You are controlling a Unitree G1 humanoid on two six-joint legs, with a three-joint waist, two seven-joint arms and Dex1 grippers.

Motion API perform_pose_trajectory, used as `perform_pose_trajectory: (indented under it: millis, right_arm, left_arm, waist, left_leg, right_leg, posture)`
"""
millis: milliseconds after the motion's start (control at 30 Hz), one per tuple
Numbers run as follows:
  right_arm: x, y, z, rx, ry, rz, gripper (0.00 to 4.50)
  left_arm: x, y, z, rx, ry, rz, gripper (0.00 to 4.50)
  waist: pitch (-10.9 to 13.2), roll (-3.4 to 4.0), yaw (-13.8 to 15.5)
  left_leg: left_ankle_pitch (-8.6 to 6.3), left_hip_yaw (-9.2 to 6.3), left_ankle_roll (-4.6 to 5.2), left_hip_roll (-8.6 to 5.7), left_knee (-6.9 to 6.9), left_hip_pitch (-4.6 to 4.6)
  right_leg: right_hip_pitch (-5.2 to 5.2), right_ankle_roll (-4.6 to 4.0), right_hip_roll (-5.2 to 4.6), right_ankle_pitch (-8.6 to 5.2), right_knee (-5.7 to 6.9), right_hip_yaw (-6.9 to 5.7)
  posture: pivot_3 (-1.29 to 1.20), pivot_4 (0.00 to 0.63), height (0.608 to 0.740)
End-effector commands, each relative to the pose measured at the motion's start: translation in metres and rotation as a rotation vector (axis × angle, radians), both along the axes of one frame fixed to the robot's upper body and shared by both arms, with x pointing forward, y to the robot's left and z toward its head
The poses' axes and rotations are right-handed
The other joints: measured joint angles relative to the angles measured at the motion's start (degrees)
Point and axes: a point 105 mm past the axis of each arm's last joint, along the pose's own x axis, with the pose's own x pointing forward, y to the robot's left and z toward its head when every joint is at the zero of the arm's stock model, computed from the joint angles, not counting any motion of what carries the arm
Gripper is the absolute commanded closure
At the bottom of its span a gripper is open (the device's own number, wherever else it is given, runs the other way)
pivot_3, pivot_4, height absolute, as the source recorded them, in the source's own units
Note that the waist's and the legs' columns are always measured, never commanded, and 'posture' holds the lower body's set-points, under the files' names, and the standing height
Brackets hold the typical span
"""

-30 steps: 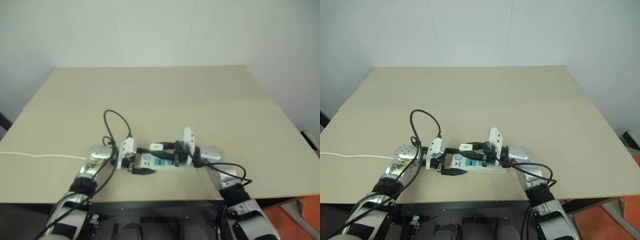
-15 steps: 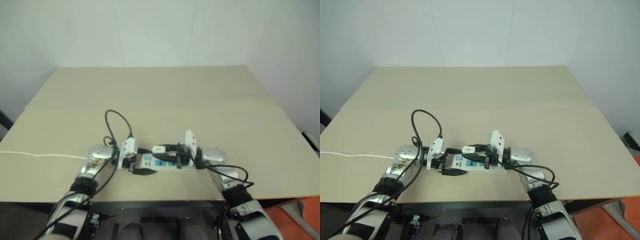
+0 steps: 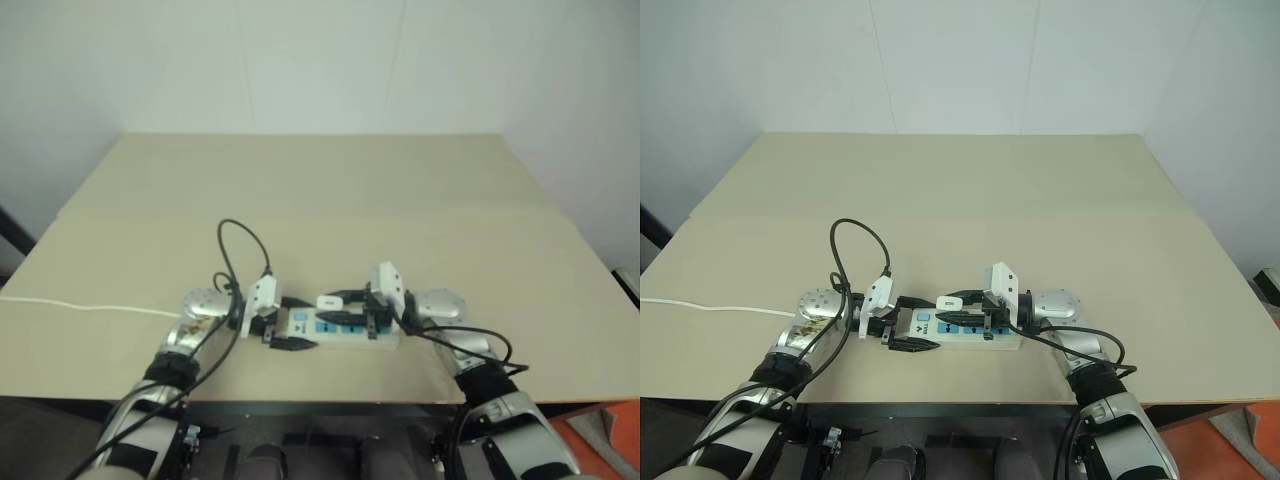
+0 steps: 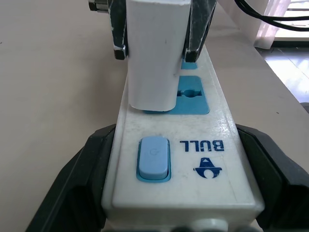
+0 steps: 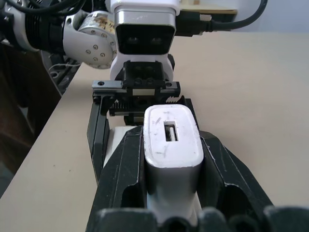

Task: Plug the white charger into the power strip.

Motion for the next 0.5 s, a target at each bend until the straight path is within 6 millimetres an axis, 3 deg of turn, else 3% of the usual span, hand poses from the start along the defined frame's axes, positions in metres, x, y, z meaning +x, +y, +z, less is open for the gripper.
perform_pose_trajectory:
  millis: [33,233,500]
  right_arm:
    - [-0.003,-0.052,-0.052,-0.19,0.243,-0.098,3.37]
    - [-0.001,-0.051,-0.06,-0.242,0.306,-0.096,3.37]
    - [0.004,-0.017,-0.058,-0.192,0.296,-0.088,3.37]
  left_arm:
    - [-0.002,0.025,-0.009,0.066,0.029,0.038,1.21]
    - [-0.003,0.026,-0.009,0.066,0.027,0.041,1.21]
    - [-0.004,0.026,-0.008,0.065,0.025,0.05,1.21]
  waist:
    - [0.0,0.0,0.06]
    - [-0.03,-0.03,0.17]
    - [-0.09,-0.13,-0.47]
  left_leg:
    - [0.0,0.0,0.0,0.0,0.0,0.0]
    - [0.0,0.0,0.0,-0.02,0.0,0.03]
    - [-0.01,0.0,0.0,0.03,-0.05,0.49]
  right_leg:
    - [0.0,0.0,0.0,0.0,0.0,0.0]
    - [0.04,-0.01,-0.03,0.0,0.0,-0.01]
    - [0.42,-0.02,0.02,-0.04,0.0,-0.01]
  posture:
    - [0.0,0.15,0.74]
    - [0.0,0.15,0.74]
    - [0.0,0.15,0.74]
